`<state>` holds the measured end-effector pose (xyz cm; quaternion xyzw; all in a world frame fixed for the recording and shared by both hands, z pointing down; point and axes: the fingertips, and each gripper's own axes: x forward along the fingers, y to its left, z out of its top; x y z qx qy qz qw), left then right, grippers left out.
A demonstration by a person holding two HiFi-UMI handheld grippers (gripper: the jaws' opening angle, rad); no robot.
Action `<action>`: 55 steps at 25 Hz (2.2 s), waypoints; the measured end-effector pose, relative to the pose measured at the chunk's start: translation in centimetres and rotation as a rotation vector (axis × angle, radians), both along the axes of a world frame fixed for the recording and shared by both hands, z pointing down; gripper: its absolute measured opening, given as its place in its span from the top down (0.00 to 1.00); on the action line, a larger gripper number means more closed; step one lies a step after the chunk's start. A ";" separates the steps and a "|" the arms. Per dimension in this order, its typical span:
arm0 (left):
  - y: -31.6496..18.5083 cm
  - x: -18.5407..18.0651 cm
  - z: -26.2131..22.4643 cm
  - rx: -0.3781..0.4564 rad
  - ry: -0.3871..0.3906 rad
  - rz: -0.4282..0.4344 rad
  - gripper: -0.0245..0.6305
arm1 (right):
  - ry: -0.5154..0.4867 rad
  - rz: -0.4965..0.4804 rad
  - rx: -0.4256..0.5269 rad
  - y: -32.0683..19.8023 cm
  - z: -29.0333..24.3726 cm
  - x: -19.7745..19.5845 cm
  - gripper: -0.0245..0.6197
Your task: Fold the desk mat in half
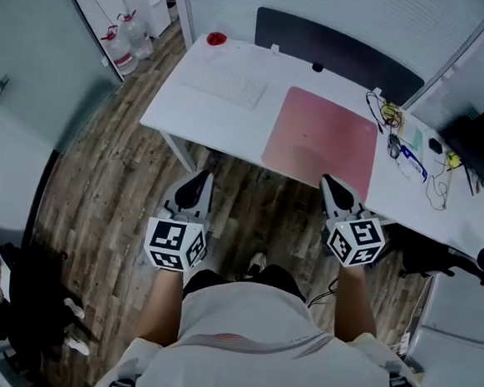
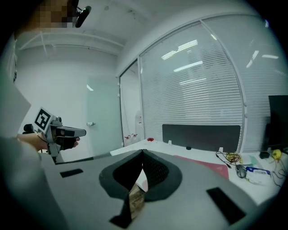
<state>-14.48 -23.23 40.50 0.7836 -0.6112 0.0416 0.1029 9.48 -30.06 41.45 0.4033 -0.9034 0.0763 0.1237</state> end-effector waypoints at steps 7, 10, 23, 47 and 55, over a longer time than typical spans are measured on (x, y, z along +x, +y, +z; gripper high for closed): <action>-5.6 0.9 2.3 -0.072 -0.005 0.023 0.92 | 0.033 -0.019 -0.083 -4.9 3.5 -0.1 0.88; -7.3 0.0 3.4 -0.090 0.001 0.040 0.92 | 0.056 -0.002 -0.111 -5.8 4.7 -0.9 0.88; -13.3 -7.3 7.5 -0.173 0.073 0.141 0.92 | 0.261 0.092 -0.257 -8.8 12.8 -8.8 0.75; -10.7 -8.5 13.4 -0.326 0.128 0.157 0.92 | 0.595 -0.029 -0.557 -12.2 30.8 -12.8 0.69; -11.0 -8.3 13.3 -0.322 0.134 0.184 0.92 | 0.626 0.031 -0.506 -12.9 31.0 -11.9 0.83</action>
